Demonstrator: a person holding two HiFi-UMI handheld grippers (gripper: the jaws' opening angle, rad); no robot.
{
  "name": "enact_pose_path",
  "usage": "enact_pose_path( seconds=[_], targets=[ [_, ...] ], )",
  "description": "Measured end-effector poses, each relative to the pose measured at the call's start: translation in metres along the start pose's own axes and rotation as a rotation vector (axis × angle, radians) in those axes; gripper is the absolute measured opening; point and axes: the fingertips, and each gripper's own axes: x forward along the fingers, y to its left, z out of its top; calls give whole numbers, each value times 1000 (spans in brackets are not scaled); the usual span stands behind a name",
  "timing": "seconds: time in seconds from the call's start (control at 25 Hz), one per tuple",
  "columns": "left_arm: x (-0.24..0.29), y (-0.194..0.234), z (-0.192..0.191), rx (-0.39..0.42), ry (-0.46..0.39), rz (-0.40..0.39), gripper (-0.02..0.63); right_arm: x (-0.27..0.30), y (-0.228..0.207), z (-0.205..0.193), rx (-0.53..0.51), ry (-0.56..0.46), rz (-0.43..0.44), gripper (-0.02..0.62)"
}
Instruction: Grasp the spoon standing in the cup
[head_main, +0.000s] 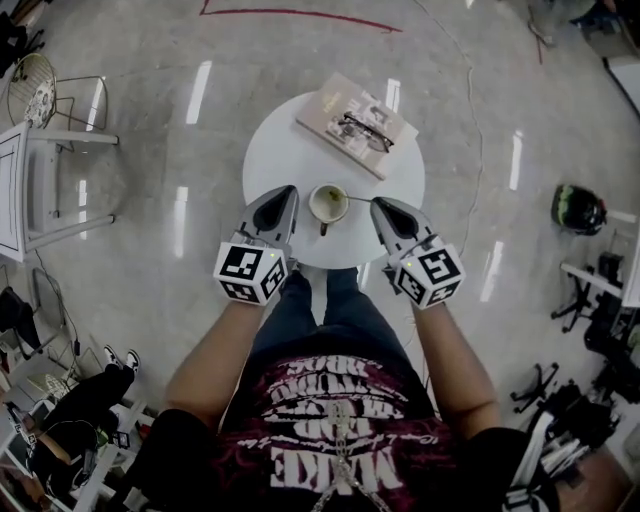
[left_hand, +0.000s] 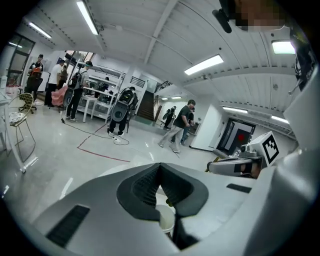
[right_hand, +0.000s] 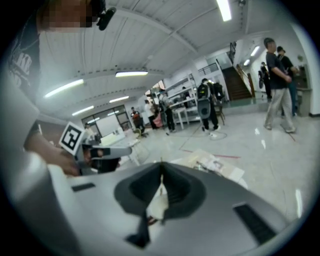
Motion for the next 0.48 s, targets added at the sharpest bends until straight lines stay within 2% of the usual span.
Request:
enact_pose_path(
  seconds=[0.48],
  targets=[
    [14, 25, -53, -19, 81, 30, 25, 38, -20, -67, 76, 88, 13, 35]
  ],
)
